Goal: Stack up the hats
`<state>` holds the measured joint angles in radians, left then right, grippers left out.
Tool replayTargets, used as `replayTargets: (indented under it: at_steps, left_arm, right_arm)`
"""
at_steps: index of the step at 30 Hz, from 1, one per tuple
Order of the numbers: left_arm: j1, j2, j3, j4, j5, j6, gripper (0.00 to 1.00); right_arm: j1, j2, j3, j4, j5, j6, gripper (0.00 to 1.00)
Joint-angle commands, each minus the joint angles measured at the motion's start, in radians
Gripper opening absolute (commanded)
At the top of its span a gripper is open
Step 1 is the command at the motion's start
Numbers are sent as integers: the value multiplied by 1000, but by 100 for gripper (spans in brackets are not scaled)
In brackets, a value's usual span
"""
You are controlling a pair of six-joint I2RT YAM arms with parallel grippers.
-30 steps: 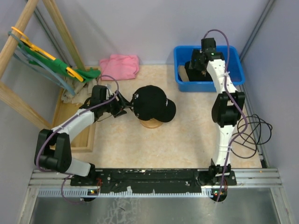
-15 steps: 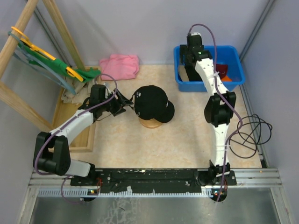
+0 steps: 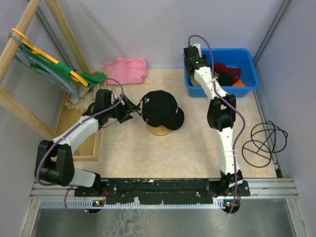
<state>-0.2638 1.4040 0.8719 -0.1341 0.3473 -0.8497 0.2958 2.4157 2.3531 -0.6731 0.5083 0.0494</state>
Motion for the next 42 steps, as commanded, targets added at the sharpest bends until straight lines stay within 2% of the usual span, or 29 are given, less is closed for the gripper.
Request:
replayTargets:
  at_steps: [1, 8, 17, 19, 25, 27, 34, 42]
  left_arm:
    - [6, -46, 44, 9, 13, -21, 78]
    - [7, -75, 86, -16, 9, -21, 79]
    - [17, -116, 90, -81, -29, -29, 79]
    - [21, -128, 87, -88, -44, -35, 79]
    - [30, -160, 74, -103, -116, -57, 80]
    - [36, -164, 79, -101, -127, -58, 80]
    - [43, -129, 166, -135, -124, -34, 80]
    - [43, -117, 271, -161, -69, 9, 78]
  right_arm:
    - [-2, 7, 40, 45, 151, -27, 65]
    - [-6, 36, 48, 77, 218, -53, 54]
    - [-29, 66, 39, 88, 284, -77, 52]
    - [-42, 66, 35, 93, 314, -83, 42]
    - [-81, -12, -69, 197, 354, -134, 0]
    - [-89, -57, -109, 244, 353, -154, 0]
    - [-102, -182, -140, 245, 315, -160, 0]
    - [-112, -361, -160, 186, 179, -121, 0]
